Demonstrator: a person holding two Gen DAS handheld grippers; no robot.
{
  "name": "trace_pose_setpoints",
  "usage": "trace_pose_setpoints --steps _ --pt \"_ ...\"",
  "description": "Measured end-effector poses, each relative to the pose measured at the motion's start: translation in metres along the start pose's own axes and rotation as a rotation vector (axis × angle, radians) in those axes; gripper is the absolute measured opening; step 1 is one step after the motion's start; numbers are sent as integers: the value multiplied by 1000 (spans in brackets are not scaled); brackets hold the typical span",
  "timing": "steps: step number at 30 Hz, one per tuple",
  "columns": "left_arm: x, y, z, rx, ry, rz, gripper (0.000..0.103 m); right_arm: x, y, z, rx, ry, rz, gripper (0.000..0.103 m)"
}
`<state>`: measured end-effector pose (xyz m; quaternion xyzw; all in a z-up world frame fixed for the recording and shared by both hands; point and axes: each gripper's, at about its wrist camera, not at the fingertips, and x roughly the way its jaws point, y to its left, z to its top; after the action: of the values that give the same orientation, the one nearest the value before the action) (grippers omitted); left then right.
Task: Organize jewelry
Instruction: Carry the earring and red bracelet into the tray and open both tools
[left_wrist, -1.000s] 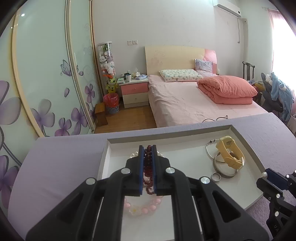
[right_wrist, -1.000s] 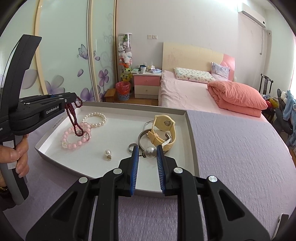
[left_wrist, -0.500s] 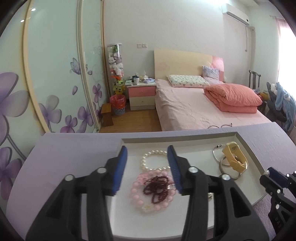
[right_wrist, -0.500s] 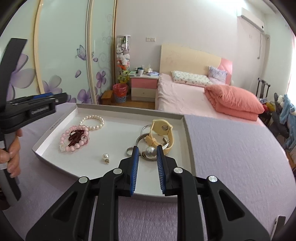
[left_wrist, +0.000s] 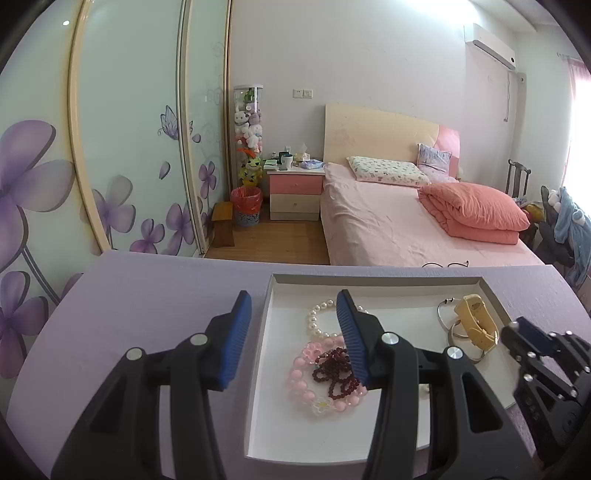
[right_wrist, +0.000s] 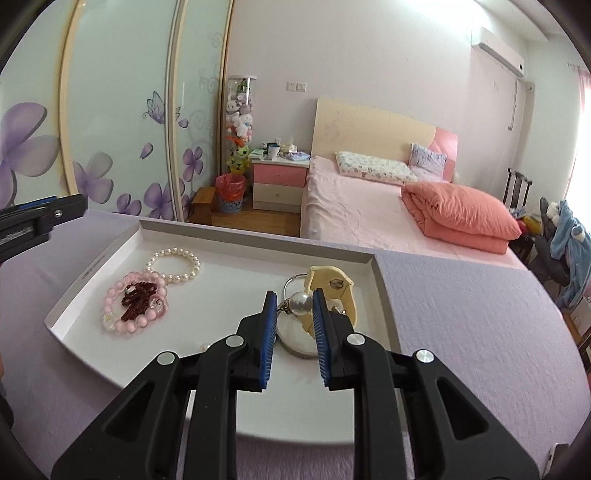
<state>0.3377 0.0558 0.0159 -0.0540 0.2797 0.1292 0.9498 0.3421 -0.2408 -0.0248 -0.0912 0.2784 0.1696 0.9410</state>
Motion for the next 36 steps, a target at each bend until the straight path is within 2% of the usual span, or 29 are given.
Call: trace_pose_setpoints --steps 8,19,20,21,23,25,28,36 --pt "3 3 -3 -7 8 -12 49 21 0 -2 13 52 -3 20" --pt "9 3 -11 -4 32 -27 49 28 5 0 19 65 -7 21" --pt "9 3 -12 -4 34 -27 50 28 6 1 22 64 -7 24" --pt "9 4 -13 -6 35 -27 54 29 5 1 24 66 -7 43" --pt "8 5 -14 -11 35 -29 58 26 4 1 32 52 -11 71" --pt "6 7 -16 -18 35 -36 64 19 7 1 21 29 -16 73" --pt "3 10 -18 -27 37 -46 67 14 7 1 25 29 -11 77" --pt "-16 24 -25 -67 23 -79 89 -13 -8 -3 95 -4 12 98"
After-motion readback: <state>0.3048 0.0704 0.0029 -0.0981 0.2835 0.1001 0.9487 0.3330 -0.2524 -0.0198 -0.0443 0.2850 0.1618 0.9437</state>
